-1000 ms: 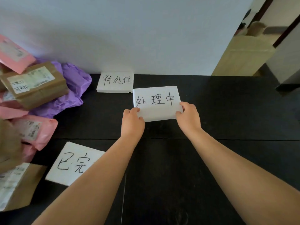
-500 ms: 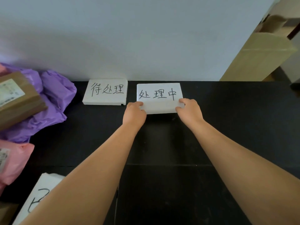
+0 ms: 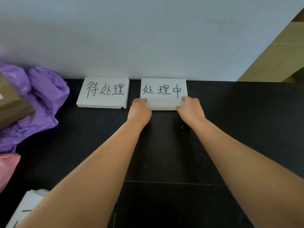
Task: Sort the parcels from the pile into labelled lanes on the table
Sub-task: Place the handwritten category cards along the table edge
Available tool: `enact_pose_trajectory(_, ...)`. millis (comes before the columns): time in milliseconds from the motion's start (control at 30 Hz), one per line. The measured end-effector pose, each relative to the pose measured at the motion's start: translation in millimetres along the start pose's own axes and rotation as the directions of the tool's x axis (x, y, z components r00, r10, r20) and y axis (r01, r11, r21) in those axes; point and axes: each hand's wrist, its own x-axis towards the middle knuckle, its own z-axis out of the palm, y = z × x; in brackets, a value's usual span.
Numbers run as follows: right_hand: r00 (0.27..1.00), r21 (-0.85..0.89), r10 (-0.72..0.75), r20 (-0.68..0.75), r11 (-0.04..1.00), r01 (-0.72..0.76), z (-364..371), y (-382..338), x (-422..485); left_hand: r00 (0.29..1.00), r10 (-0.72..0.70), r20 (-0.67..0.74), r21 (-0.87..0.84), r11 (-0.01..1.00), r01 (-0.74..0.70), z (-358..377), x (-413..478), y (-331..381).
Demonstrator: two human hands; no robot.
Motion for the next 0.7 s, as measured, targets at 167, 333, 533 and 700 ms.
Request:
enact_pose_trajectory(167, 1.000, 0.000, -0.030, 0.004, 1.000, 0.030, 6.3, 0.3, 3.0, 0.993, 0.030, 0.116, 0.154, 0.987, -0.048, 0.7, 2.5, 2.7)
enact_pose_trajectory(333, 0.999, -0.048, -0.049, 0.002, 0.998, 0.049, 0.9, -2.8, -11.2, 0.991, 0.051, 0.120, 0.168, 0.983, -0.071, -11.1, -15.9, 7.6)
enact_pose_trajectory(533, 0.997, -0.035, -0.058, -0.042, 0.998, 0.057, -18.0, -15.7, -61.9, 0.997, 0.060, 0.054, 0.148, 0.987, -0.067, -32.4, -62.0, -0.8)
enact_pose_trajectory(700, 0.994, -0.027, -0.087, -0.065, 0.996, 0.085, -20.8, -31.7, -123.2, 0.996, 0.081, 0.031, 0.167, 0.982, -0.085, -52.0, -113.7, -16.4)
